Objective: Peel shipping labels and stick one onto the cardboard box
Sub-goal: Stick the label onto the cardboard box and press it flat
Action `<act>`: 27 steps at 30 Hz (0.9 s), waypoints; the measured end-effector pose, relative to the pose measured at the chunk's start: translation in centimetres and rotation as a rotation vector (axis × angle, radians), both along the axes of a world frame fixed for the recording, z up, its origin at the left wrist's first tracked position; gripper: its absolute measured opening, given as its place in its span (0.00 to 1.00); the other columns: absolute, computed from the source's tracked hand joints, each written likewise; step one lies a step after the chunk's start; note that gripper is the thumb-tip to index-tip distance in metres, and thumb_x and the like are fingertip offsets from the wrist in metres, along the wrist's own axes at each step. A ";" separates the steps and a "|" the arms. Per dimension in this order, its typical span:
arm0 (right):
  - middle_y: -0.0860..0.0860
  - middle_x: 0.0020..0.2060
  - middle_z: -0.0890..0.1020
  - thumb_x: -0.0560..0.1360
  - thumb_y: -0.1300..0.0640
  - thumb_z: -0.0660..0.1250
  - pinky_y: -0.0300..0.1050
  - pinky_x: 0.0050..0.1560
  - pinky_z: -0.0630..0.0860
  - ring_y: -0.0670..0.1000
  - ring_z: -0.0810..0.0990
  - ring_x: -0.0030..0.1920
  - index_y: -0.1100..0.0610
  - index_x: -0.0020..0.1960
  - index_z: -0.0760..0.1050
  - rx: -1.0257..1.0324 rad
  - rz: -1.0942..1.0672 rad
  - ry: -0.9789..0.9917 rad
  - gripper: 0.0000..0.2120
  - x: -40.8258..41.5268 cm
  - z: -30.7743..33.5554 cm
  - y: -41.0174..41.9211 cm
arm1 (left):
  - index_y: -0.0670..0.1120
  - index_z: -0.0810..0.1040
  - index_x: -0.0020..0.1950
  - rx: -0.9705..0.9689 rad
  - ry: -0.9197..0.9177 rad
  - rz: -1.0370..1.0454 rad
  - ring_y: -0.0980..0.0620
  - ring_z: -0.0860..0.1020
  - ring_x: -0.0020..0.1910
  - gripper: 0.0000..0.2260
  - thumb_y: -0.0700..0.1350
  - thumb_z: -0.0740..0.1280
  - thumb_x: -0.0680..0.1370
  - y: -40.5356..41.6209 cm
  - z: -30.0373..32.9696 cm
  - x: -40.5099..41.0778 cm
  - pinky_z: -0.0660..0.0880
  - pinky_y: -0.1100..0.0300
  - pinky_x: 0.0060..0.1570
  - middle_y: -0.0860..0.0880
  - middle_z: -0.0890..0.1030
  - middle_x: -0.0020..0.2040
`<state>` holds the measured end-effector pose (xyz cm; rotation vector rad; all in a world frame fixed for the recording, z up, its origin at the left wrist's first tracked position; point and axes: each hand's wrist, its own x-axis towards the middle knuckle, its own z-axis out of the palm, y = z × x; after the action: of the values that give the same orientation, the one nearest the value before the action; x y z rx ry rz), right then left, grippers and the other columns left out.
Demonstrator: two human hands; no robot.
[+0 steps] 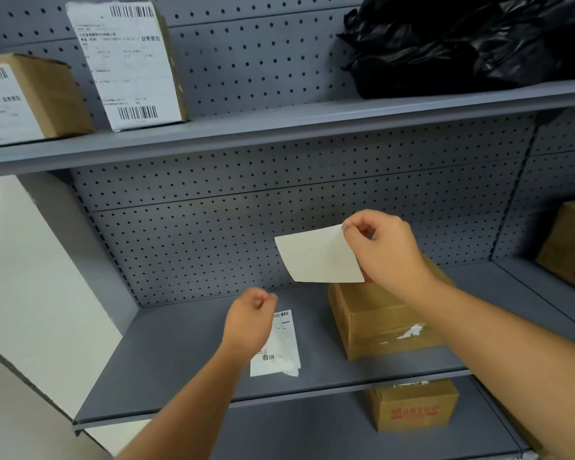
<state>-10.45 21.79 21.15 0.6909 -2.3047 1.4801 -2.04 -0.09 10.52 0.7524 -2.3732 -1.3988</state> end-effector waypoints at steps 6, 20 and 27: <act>0.46 0.38 0.84 0.77 0.59 0.68 0.42 0.44 0.74 0.47 0.78 0.40 0.55 0.45 0.84 0.121 0.040 0.244 0.07 0.6 -0.2 1.1 | 0.41 0.82 0.57 0.770 0.204 -0.130 0.48 0.86 0.46 0.16 0.53 0.66 0.82 3.7 6.7 -0.6 0.80 0.56 0.47 0.44 0.88 0.51; 0.41 0.45 0.83 0.78 0.48 0.67 0.46 0.55 0.75 0.46 0.74 0.50 0.50 0.49 0.82 0.420 0.360 0.416 0.08 1.4 -3.5 4.9 | 0.36 0.78 0.64 0.779 0.150 -0.157 0.42 0.87 0.47 0.12 0.34 0.64 0.80 9.7 8.5 -3.6 0.83 0.54 0.38 0.38 0.87 0.54; 0.41 0.43 0.84 0.80 0.51 0.66 0.40 0.43 0.76 0.42 0.80 0.42 0.45 0.48 0.82 0.187 0.138 -0.100 0.06 -3.1 -2.6 9.3 | 0.41 0.78 0.63 0.687 0.185 -0.119 0.41 0.87 0.52 0.11 0.34 0.65 0.81 11.9 8.3 -4.8 0.83 0.41 0.55 0.41 0.88 0.54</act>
<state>-13.58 31.13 18.52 0.8603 -2.5411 1.3973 -6.86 11.78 18.82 0.5947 -1.8082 -2.2634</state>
